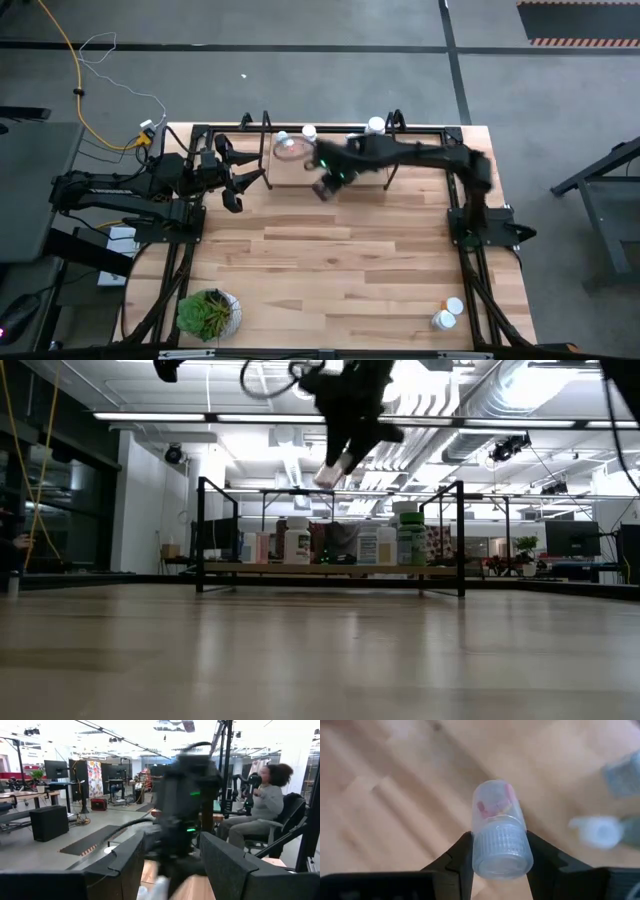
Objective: Pick and place medicine bottles onto shelf by color
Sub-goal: Put the transparent pill bottle on the shelf
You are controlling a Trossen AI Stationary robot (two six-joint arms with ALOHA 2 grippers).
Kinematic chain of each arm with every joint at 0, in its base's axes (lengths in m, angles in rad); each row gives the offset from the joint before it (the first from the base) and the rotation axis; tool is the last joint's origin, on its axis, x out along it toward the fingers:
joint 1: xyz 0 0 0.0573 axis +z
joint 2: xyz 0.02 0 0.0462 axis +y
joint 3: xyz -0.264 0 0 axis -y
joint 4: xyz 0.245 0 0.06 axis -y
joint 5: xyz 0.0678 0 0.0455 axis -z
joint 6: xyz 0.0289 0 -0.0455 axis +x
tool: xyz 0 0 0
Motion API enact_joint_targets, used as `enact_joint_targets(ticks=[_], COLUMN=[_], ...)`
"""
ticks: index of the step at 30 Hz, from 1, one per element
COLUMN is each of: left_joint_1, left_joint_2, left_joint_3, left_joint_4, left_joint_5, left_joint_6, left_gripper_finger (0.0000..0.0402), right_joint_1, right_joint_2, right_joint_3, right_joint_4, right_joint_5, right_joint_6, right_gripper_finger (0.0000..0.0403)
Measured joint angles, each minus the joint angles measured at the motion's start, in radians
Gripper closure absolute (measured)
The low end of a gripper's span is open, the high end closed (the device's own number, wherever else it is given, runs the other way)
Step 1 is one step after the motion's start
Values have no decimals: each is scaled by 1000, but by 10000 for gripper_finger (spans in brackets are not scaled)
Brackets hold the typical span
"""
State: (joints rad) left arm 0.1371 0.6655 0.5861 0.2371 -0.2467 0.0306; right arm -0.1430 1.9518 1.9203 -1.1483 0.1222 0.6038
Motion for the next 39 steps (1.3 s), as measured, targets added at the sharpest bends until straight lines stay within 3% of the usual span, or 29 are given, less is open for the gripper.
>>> enact_joint_targets(ticks=[8,15,39], left_joint_1=[0,0,0], left_joint_2=[0,0,0], left_joint_3=[0,0,0], left_joint_4=[1,1,1], left_joint_5=[0,0,-4], left_joint_6=[0,0,0], left_gripper_finger=[222,222,222], right_joint_1=[-144,-203,-263], right_joint_2=[253,380,401], right_joint_3=[275,340,324], right_joint_4=[-187,-254,-221], right_joint_5=[-11,-72,-119], right_joint_6=[-37,-18,0], right_gripper_finger=[284,271,253])
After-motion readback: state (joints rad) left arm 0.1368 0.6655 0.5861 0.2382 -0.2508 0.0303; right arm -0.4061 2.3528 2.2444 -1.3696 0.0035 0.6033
